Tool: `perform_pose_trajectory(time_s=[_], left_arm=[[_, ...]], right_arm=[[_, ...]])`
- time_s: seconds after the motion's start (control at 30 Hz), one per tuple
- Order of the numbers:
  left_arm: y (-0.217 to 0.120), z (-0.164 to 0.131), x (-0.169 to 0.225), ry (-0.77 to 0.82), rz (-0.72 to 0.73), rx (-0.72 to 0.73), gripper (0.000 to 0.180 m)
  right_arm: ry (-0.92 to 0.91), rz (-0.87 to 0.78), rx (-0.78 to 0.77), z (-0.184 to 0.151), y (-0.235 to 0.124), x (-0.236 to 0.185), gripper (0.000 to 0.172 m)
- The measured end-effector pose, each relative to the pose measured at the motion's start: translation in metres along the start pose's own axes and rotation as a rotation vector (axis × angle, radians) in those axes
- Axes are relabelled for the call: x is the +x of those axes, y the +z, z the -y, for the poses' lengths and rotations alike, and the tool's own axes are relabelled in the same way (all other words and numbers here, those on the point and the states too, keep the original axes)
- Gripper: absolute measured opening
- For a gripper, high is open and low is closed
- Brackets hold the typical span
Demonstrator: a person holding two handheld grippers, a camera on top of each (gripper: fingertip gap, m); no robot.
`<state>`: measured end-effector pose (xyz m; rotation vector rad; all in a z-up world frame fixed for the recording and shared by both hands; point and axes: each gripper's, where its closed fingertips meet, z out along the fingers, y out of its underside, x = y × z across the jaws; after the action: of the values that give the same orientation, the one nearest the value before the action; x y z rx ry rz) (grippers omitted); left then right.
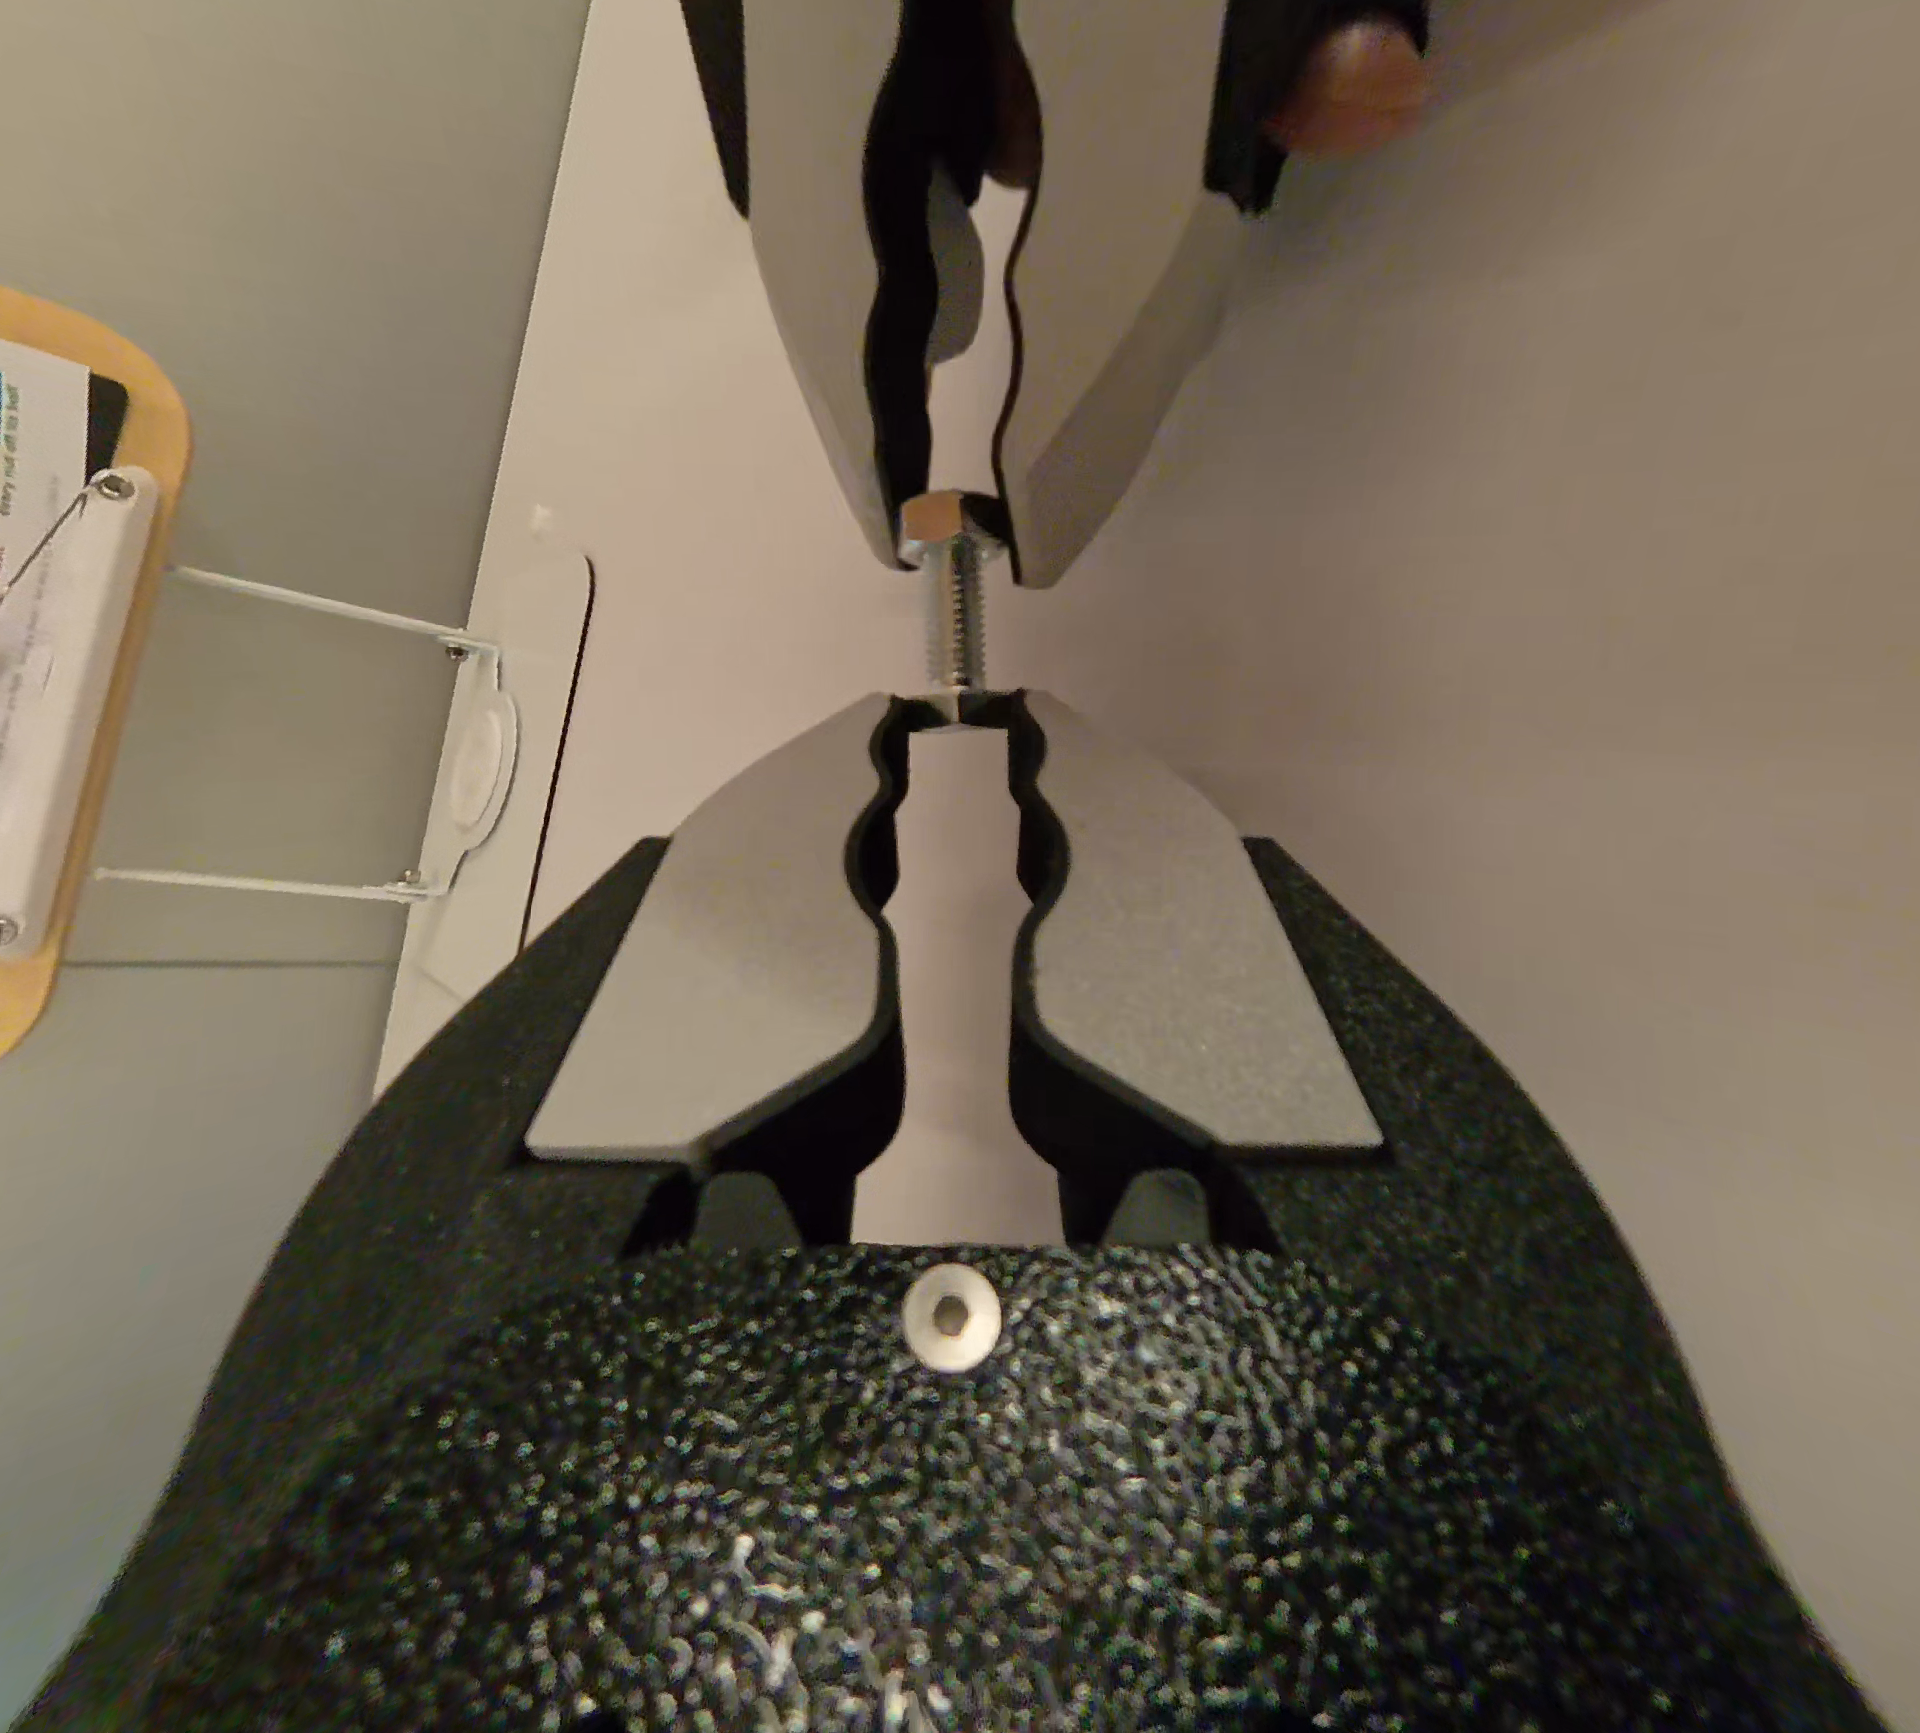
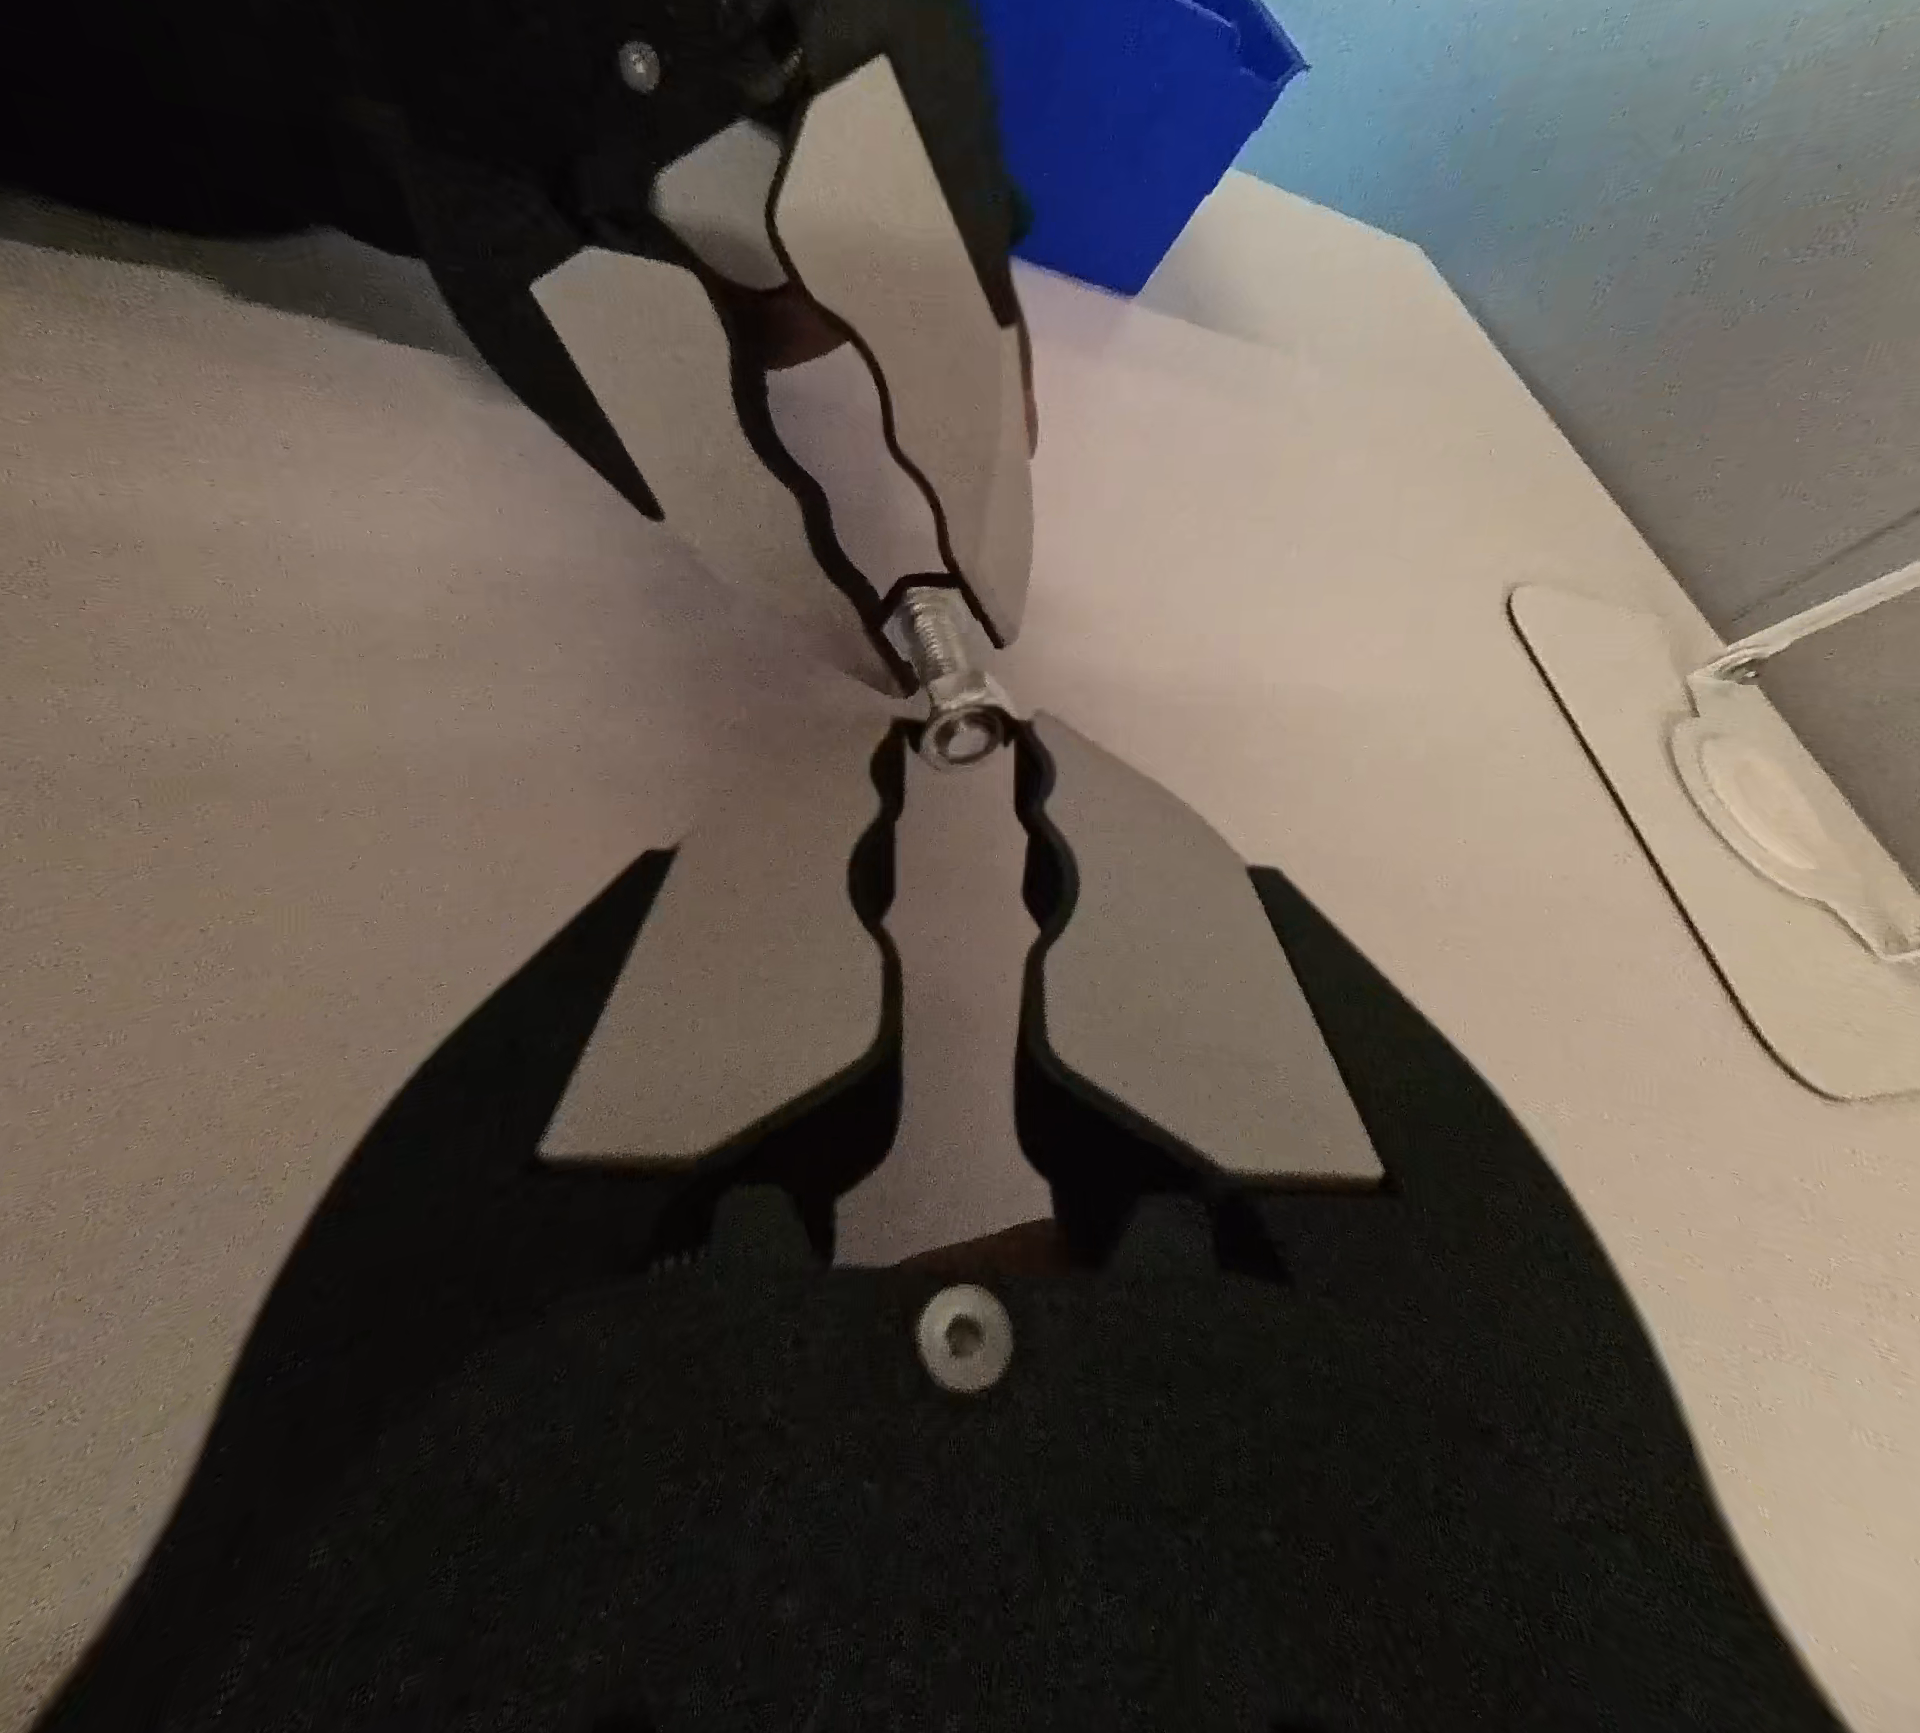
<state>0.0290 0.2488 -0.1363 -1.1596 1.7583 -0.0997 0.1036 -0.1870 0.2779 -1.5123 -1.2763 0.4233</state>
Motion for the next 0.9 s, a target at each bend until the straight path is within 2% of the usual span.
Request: perform_pose_trajectory(time_s=[0.07,0.13,0.2,0.23,0.3,0.37,0.5,0.57,0.77,0.83,0.9], left_arm=[[0.001,-0.002,0.001,0.026,0.005,-0.017,0.017],[0.003,-0.004,0.003,0.064,0.014,-0.032,0.017],[0.004,-0.004,0.002,0.089,0.03,-0.039,0.017],[0.004,-0.003,0.001,0.093,0.038,-0.035,0.017],[0.003,-0.003,-0.004,0.084,0.06,-0.031,0.017],[0.001,-0.003,-0.008,0.067,0.077,-0.023,0.017],[-0.002,-0.001,-0.014,0.017,0.085,0.004,0.017],[-0.003,0.0,-0.014,0.011,0.081,0.01,0.017],[-0.001,0.003,-0.01,0.008,0.058,0.02,0.017],[0.0,0.004,-0.006,0.018,0.048,0.021,0.017],[0.001,0.006,-0.002,0.029,0.034,0.024,0.017]], right_arm=[[0.169,0.059,-0.047,-0.004,0.001,-0.002,0.019],[0.514,0.171,-0.079,-0.006,0.001,-0.007,0.019],[0.785,0.296,-0.03,-0.001,-0.002,-0.007,0.019],[0.826,0.334,0.02,0.003,-0.004,-0.004,0.021],[0.734,0.278,0.1,0.007,-0.008,0.009,0.034],[0.505,0.138,0.13,0.007,-0.012,0.022,0.04],[0.003,-0.033,0.089,0.005,-0.016,0.02,0.043],[-0.138,-0.074,0.086,0.007,-0.017,0.017,0.044],[-0.27,-0.065,0.058,0.003,-0.012,0.004,0.041],[-0.299,-0.068,0.037,0.0,-0.009,0.001,0.033],[-0.3,-0.082,0.024,0.0,-0.008,0.002,0.017]])
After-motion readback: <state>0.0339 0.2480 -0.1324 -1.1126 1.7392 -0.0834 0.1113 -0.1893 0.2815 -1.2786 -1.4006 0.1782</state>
